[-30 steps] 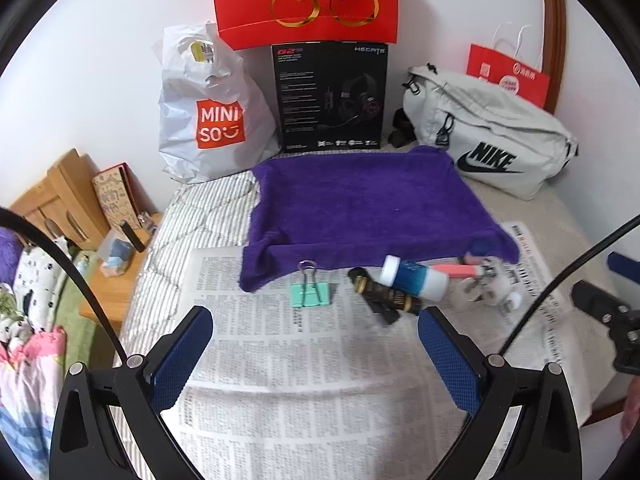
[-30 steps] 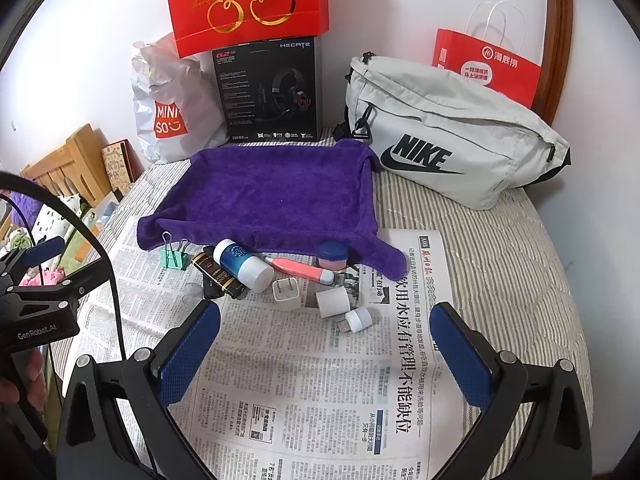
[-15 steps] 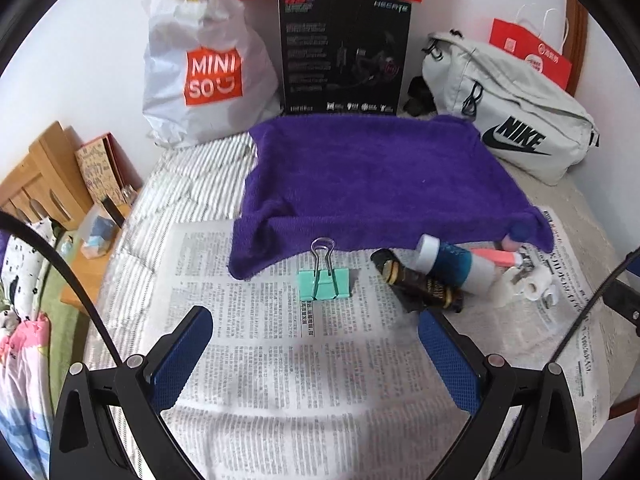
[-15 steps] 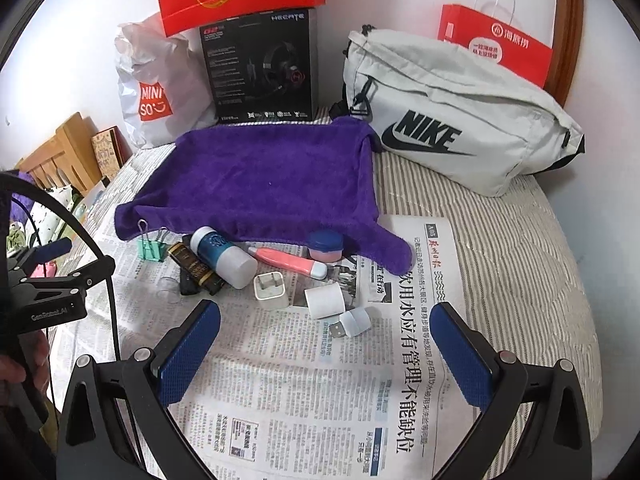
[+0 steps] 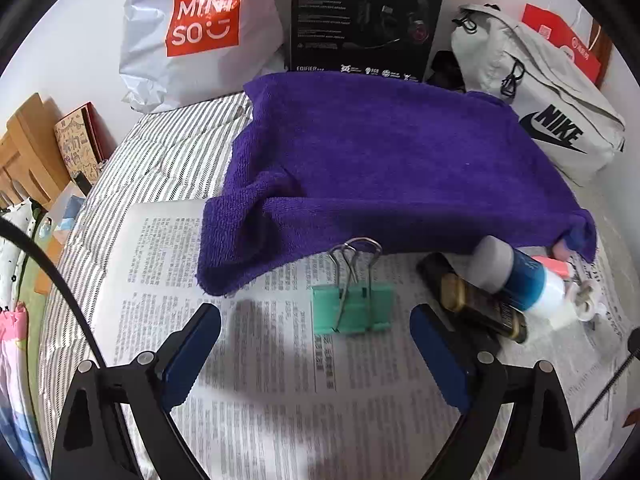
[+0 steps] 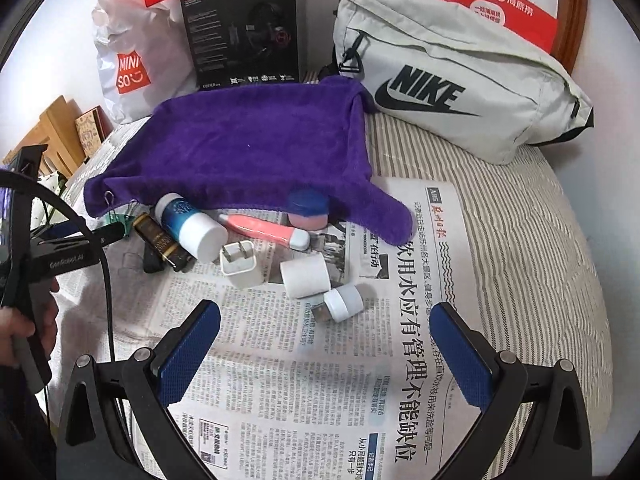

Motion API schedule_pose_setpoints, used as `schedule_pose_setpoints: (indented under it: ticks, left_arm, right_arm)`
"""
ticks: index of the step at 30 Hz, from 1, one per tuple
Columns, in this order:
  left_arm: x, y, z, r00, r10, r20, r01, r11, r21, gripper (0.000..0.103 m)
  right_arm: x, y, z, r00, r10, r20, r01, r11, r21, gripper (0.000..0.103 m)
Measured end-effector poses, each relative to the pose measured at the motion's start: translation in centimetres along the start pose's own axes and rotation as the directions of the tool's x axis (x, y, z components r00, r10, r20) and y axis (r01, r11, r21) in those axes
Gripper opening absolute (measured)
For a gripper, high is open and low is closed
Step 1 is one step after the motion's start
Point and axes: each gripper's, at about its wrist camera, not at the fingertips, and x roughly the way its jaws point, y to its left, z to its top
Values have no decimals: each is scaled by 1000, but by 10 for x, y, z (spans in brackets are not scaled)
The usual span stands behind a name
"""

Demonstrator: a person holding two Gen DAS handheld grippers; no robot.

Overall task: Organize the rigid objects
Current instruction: 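Grasp the green binder clip with the left tool while the right tool grasps the white USB light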

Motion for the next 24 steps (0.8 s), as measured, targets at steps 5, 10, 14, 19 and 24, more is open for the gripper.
schedule_pose_setpoints:
  ticks: [5, 10, 14, 19, 24]
  left_arm:
    - [11, 3, 2, 1000, -4, -1, 4, 999, -40, 84]
    - [12, -6, 0, 999, 23, 27, -23, 1000, -4, 75]
    - [10, -9, 1, 999, 22, 40, -22, 1000, 10, 60]
    - [6, -7, 0, 999, 17, 47, -18, 1000, 12, 40]
    - [6, -8, -1, 999, 25, 45, -26, 1000, 17, 40]
  right_arm:
    - [9, -8, -3, 1000, -11, -26, 11, 1000, 10, 103]
    - [15, -10, -5, 999, -9, -35, 10, 1000, 4, 103]
    - [19, -17, -5, 1000, -14, -28, 15, 1000, 20, 103]
    - [24, -24, -8, 999, 32, -16, -31, 998, 45, 103]
    - [32, -21, -11, 1000, 6, -3, -6, 1000, -22, 101]
